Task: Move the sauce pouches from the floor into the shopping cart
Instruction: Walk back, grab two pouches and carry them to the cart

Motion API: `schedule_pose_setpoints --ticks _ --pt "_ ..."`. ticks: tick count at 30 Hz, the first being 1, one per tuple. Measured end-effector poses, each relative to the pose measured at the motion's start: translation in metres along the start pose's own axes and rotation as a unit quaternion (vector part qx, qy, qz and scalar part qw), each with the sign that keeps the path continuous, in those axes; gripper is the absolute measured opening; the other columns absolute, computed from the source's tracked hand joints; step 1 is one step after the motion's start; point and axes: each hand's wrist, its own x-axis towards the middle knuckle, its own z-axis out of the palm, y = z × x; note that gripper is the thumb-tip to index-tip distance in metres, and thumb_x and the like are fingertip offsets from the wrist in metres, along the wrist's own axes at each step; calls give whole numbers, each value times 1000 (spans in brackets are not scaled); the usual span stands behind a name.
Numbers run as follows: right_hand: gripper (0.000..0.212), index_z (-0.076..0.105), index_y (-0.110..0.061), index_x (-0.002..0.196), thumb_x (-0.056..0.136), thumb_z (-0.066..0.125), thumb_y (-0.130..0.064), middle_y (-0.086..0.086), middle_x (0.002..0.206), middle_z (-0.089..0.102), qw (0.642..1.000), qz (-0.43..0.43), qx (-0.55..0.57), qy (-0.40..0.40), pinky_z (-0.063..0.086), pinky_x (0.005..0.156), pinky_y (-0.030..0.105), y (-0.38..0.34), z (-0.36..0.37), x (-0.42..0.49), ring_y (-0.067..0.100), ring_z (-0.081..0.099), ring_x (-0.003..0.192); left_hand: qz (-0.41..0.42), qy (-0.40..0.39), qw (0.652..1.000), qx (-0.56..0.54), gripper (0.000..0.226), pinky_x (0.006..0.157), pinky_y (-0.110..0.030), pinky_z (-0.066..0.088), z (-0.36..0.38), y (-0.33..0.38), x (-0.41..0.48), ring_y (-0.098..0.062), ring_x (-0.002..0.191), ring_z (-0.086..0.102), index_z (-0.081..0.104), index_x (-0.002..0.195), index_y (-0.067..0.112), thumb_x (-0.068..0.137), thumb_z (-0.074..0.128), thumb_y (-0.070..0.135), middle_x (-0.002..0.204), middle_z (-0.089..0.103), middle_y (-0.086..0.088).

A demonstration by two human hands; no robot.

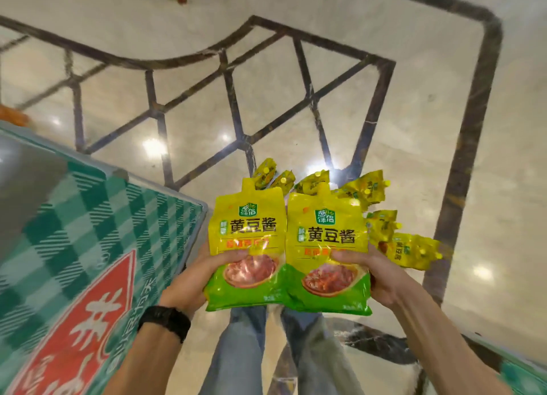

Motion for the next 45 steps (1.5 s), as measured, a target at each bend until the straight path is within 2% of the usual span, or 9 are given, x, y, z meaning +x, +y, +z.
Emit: schedule_pose_setpoints --ticks 5,13,21,25,27,29,34,42,45 --pt "106 58 -9 126 29 99 -23 16 112 72 997 -48 47 25 59 81 48 -20 18 -88 36 71 97 19 -41 999 4 95 68 -39 62 35 40 -70 -33 94 75 59 130 7 43 96 14 115 74 -19" --pt "115 59 -6 126 20 99 -22 20 108 72 975 -150 139 87 60 64 42 -25 71 -180 37 73 89 56 -138 987 61 84 76 -41 62 42 105 -124 -35 99 73 56 133 8 55 89 10 118 72 -20" --pt "102 63 -15 115 22 100 -33 14 104 75 943 -270 122 154 61 69 40 -24 150 -218 32 73 91 51 -225 966 119 93 96 -51 54 18 159 -155 -39 104 71 69 118 18 33 102 31 118 73 -18" --pt "48 68 -26 96 58 88 -5 12 100 76 915 -323 178 165 58 78 46 -3 167 -241 32 72 90 30 -257 955 147 94 95 -56 55 17 167 -166 -41 109 69 61 130 17 44 99 25 123 71 -18" --pt "71 67 -24 103 39 97 -16 12 102 76 909 -322 205 167 60 70 42 18 168 -250 31 73 91 27 -272 946 174 87 101 -62 48 22 167 -170 -44 112 67 57 135 17 55 92 20 126 69 -19" --pt "91 68 -21 106 21 100 -23 13 104 75 895 -332 242 175 61 68 42 42 169 -261 32 73 92 25 -292 933 209 86 102 -62 47 34 163 -174 -45 112 67 57 135 16 56 90 18 126 69 -20" --pt "79 76 -13 90 15 100 -16 17 93 76 844 -385 321 190 59 56 38 107 167 -304 32 74 78 16 -341 892 295 93 95 -51 54 81 132 -197 -41 108 69 58 132 13 48 95 21 121 72 -19" --pt "113 58 -9 121 17 101 -23 18 109 73 734 -373 434 366 59 75 45 299 155 -390 37 71 97 -62 -461 780 418 83 102 -57 49 168 0 -277 -42 114 66 59 132 12 56 91 18 125 69 -20" --pt "114 57 -13 120 15 100 -24 15 108 74 671 -380 487 410 57 79 46 378 170 -431 36 72 96 -55 -497 723 477 75 83 -44 60 195 -71 -318 -35 102 73 60 126 13 56 88 14 117 74 -17"
